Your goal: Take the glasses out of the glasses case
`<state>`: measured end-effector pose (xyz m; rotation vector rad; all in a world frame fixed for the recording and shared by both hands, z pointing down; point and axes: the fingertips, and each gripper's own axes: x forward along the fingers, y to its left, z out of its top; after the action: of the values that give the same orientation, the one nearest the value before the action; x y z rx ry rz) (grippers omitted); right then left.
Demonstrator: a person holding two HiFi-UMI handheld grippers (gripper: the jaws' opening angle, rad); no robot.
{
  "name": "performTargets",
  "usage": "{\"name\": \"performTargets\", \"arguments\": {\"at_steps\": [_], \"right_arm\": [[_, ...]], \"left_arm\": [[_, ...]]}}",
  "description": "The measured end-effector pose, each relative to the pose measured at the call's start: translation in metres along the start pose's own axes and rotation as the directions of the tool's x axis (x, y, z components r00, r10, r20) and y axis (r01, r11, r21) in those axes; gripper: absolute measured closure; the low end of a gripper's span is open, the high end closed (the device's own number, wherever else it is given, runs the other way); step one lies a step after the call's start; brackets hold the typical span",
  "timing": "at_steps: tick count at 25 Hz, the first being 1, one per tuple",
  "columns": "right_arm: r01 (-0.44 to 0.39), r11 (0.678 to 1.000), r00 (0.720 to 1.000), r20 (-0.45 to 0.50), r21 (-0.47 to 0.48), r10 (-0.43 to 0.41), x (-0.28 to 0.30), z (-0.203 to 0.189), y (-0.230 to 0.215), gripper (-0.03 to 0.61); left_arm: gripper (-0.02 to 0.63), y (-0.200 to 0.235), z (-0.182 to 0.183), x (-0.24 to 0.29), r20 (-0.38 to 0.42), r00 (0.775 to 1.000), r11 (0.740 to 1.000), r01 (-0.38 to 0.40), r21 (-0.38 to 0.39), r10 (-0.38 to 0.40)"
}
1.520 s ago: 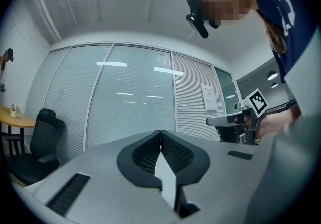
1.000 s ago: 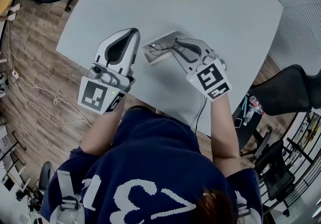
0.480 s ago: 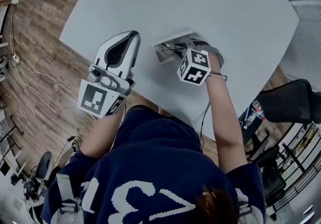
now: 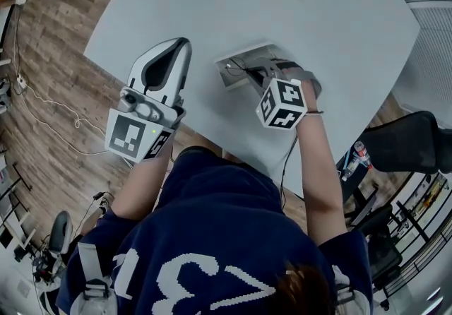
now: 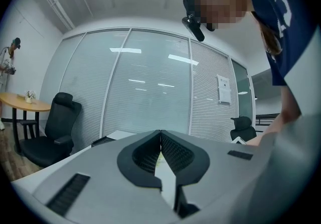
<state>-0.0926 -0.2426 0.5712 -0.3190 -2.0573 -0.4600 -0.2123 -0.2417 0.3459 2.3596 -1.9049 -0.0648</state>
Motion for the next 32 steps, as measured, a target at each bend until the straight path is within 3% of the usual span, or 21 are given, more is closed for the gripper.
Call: {"name": "performTargets", "arguments": {"at_steps": [8, 14, 18, 23, 32], "right_arm": [[0.080, 0.994, 0.988, 0.122, 0.079, -0.089, -0.053, 0.023, -0.005, 0.551], [0.172, 0.959, 0.941, 0.249, 0.225, -0.227, -0.096, 0.036, -0.017, 0.552], [0.244, 0.927, 0.918, 0.242, 0.283, -0.316, -0.127, 0.041, -0.020, 0.552], [0.341, 0.860, 0.884, 0.182, 0.379, -0.431, -0.166, 0.016, -0.009, 0.552], [0.483, 0.694, 0.827, -0.017, 0.533, -0.563, -0.230, -0.066, 0.032, 0.552]], "left_arm": [[0.598, -0.006, 0.020, 0.001, 0.037, 0.999, 0.999, 0.028, 0.024, -0.028], [0.599, -0.015, 0.033, 0.000, 0.063, 0.997, 0.998, 0.031, 0.056, -0.034], [0.600, -0.022, 0.049, -0.004, 0.084, 0.995, 0.996, 0.045, 0.071, -0.051], [0.600, -0.059, 0.053, 0.012, 0.100, 0.983, 0.986, 0.147, 0.079, -0.154], [0.600, -0.150, 0.049, 0.053, 0.107, 0.917, 0.922, 0.379, 0.074, -0.385]]}}
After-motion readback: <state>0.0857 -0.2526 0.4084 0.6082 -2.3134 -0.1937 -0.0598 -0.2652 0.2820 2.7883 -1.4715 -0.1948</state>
